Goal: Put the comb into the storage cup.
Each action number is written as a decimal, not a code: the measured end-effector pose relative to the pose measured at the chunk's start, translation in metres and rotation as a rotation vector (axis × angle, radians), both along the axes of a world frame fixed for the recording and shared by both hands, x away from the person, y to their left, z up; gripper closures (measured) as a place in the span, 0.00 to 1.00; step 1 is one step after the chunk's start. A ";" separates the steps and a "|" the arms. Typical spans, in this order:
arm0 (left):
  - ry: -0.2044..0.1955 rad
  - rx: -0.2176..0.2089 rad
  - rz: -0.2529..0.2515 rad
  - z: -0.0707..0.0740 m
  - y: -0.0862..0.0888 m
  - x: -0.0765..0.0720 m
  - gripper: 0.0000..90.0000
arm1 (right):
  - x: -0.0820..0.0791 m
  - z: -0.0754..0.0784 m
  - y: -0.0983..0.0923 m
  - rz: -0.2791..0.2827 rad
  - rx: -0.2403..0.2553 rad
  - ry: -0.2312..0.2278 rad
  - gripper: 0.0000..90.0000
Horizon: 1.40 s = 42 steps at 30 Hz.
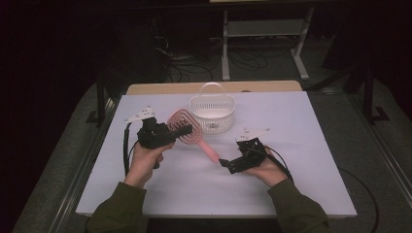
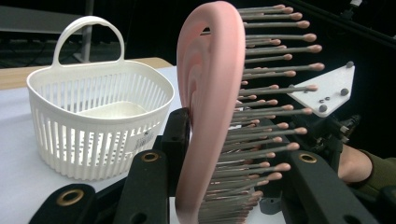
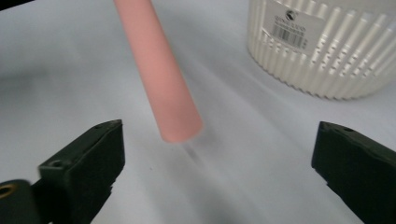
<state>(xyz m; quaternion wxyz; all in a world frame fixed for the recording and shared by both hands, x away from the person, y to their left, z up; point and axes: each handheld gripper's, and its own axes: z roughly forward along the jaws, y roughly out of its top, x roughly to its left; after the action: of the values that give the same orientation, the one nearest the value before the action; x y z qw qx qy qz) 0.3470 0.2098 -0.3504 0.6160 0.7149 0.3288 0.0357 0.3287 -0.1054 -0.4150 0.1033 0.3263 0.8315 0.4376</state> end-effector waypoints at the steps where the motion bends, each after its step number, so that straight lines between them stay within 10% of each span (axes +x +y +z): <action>1: 0.000 -0.001 0.001 0.000 0.001 0.000 0.71 | 0.000 0.000 -0.002 -0.006 -0.002 -0.001 0.00; 42: -0.011 -0.097 -0.002 0.017 0.010 0.001 0.71 | -0.055 -0.029 -0.084 -0.151 0.023 0.023 0.00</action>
<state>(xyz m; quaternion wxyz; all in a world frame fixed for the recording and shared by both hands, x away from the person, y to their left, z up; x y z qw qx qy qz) 0.3480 0.2202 -0.3338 0.6517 0.6844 0.3261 0.0232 0.2735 -0.1892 -0.4441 0.1230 0.3944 0.8005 0.4342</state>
